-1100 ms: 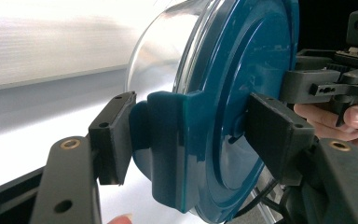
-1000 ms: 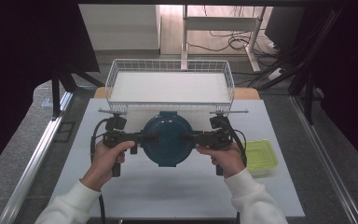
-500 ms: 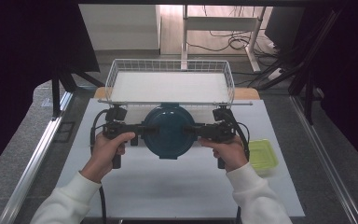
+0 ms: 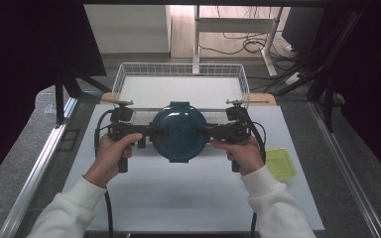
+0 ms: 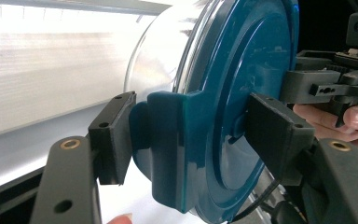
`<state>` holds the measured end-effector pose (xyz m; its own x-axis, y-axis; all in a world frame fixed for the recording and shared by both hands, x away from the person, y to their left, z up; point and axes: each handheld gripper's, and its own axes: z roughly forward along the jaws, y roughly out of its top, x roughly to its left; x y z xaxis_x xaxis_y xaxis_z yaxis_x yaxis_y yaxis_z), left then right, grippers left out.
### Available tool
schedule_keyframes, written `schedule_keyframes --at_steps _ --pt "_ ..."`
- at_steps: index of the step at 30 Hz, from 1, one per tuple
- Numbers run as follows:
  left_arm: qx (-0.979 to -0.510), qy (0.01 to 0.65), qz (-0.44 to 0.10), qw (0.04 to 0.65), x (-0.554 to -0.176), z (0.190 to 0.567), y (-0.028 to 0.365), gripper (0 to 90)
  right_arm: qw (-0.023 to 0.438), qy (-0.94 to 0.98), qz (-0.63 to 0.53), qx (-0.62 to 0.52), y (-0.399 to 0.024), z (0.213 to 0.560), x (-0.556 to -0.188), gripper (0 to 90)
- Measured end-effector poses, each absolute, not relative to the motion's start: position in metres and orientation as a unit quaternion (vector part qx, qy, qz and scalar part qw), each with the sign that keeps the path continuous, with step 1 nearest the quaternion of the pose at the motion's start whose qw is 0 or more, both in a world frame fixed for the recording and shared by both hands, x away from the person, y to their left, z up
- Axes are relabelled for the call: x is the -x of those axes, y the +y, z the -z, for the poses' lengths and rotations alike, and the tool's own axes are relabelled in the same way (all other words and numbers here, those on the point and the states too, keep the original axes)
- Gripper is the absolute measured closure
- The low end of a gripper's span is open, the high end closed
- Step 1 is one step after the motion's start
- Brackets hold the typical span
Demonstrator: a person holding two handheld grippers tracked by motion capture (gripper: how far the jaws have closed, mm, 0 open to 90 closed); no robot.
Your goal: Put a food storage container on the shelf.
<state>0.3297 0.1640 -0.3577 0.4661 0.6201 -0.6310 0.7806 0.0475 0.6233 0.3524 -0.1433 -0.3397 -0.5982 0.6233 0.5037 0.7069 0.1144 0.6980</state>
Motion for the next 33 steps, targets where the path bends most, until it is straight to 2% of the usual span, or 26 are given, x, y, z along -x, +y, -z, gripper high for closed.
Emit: schedule_keyframes --at_steps 19,33 --pt "-0.687 0.51 0.069 0.513 -0.345 0.341 0.163 35.4 0.043 -0.746 0.495 0.444 -0.145 0.324 -0.368 38.5" --pt "-0.688 0.507 0.066 0.515 -0.37 0.315 0.164 35.5 0.04 -0.738 0.508 0.442 -0.145 0.302 -0.392 39.1"
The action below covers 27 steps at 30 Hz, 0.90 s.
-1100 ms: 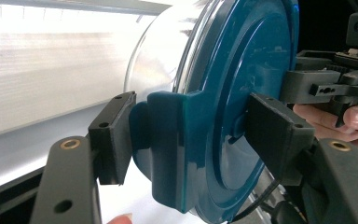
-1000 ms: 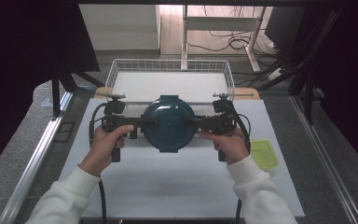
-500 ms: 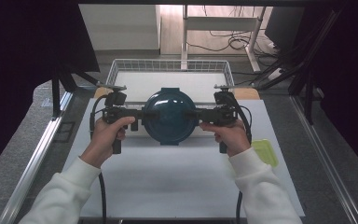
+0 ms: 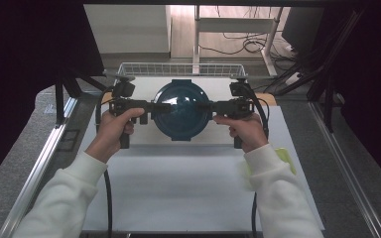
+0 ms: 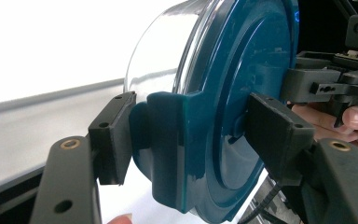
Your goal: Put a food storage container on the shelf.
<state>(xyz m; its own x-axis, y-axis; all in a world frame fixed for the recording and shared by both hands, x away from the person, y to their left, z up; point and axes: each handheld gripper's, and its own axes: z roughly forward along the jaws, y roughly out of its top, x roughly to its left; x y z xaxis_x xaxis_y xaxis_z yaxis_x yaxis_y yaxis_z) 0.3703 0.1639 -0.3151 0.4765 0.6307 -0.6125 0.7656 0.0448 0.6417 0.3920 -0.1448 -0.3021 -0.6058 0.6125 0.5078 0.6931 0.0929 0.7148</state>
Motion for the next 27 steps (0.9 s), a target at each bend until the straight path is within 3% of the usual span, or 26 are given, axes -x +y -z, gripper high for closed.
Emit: schedule_keyframes --at_steps 27 --pt "-0.69 0.505 0.059 0.515 -0.416 0.28 0.157 35.4 0.037 -0.722 0.524 0.451 -0.152 0.271 -0.434 38.9"
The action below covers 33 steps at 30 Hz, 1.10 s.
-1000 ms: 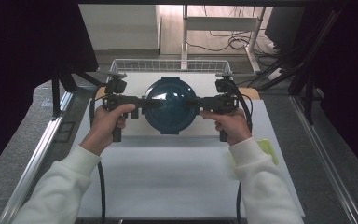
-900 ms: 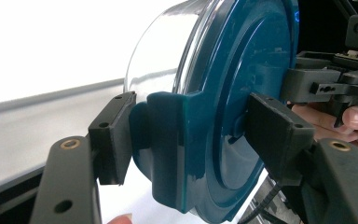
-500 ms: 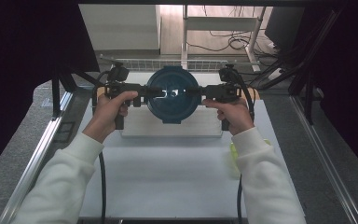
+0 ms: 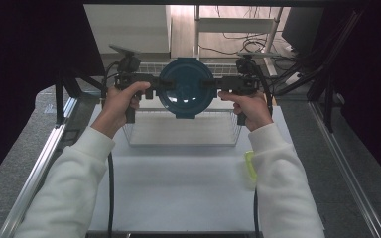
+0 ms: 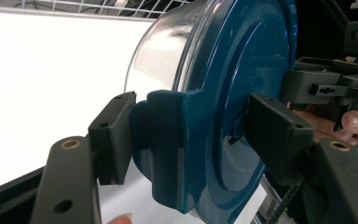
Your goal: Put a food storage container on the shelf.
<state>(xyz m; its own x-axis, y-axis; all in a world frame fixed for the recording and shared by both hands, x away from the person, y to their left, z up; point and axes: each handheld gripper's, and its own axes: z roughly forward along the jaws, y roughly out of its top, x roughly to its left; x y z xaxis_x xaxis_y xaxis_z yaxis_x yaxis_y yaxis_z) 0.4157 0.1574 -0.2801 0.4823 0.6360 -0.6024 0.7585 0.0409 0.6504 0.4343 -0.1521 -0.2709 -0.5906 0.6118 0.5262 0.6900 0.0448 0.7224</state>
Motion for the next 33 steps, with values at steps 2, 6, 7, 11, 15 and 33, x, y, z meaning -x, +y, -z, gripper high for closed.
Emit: schedule_keyframes --at_steps 2,6,7,11,15,33 --pt "-0.693 0.503 0.059 0.513 -0.42 0.279 0.157 35.4 0.039 -0.718 0.525 0.455 -0.153 0.271 -0.44 38.9" --pt "-0.692 0.506 0.062 0.511 -0.427 0.281 0.158 35.4 0.044 -0.716 0.523 0.46 -0.152 0.273 -0.446 38.9" --pt "-0.691 0.508 0.062 0.511 -0.431 0.282 0.159 35.4 0.046 -0.716 0.522 0.462 -0.152 0.273 -0.448 38.9" --pt "-0.689 0.509 0.067 0.511 -0.438 0.283 0.162 35.4 0.048 -0.718 0.516 0.464 -0.149 0.272 -0.458 38.9" --pt "-0.687 0.514 0.077 0.508 -0.448 0.289 0.165 35.4 0.053 -0.716 0.513 0.47 -0.146 0.276 -0.464 38.9" --pt "-0.654 0.546 0.111 0.512 -0.479 0.312 0.168 35.4 0.071 -0.699 0.505 0.5 -0.145 0.296 -0.491 38.0"
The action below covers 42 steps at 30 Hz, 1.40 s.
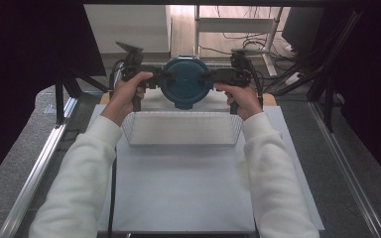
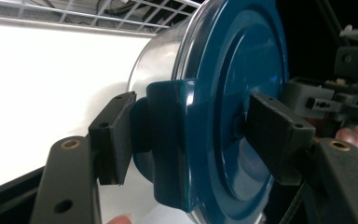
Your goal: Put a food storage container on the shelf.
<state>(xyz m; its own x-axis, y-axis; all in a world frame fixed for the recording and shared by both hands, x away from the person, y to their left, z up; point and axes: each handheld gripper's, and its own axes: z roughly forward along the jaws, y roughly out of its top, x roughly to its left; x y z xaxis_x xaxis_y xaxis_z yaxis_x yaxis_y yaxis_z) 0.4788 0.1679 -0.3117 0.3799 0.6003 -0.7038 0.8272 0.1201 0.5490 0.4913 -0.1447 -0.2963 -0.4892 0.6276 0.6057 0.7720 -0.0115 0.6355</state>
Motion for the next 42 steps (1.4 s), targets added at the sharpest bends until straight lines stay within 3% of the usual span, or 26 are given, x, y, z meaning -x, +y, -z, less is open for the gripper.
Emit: schedule_keyframes --at_steps 12,23,25,26,31,34,42 --pt "-0.614 0.573 0.138 0.525 -0.501 0.329 0.17 35.7 0.101 -0.668 0.502 0.541 -0.145 0.312 -0.511 35.5" --pt "-0.606 0.576 0.131 0.533 -0.503 0.333 0.168 35.4 0.113 -0.662 0.503 0.544 -0.147 0.317 -0.516 34.0" --pt "-0.611 0.57 0.106 0.539 -0.502 0.332 0.167 32.8 0.09 -0.663 0.502 0.549 -0.143 0.315 -0.514 26.4" --pt "-0.613 0.57 0.078 0.541 -0.499 0.33 0.167 26.7 0.062 -0.661 0.507 0.55 -0.14 0.311 -0.51 14.7" --pt "-0.613 0.549 0.044 0.567 -0.487 0.32 0.173 15.9 0.015 -0.661 0.511 0.549 -0.139 0.302 -0.498 5.5" --pt "-0.621 0.527 0.022 0.58 -0.472 0.311 0.176 13.2 -0.035 -0.67 0.531 0.517 -0.138 0.293 -0.474 4.9" --pt "-0.658 0.48 -0.023 0.58 -0.417 0.311 0.176 13.1 -0.083 -0.703 0.534 0.463 -0.151 0.29 -0.431 6.4"
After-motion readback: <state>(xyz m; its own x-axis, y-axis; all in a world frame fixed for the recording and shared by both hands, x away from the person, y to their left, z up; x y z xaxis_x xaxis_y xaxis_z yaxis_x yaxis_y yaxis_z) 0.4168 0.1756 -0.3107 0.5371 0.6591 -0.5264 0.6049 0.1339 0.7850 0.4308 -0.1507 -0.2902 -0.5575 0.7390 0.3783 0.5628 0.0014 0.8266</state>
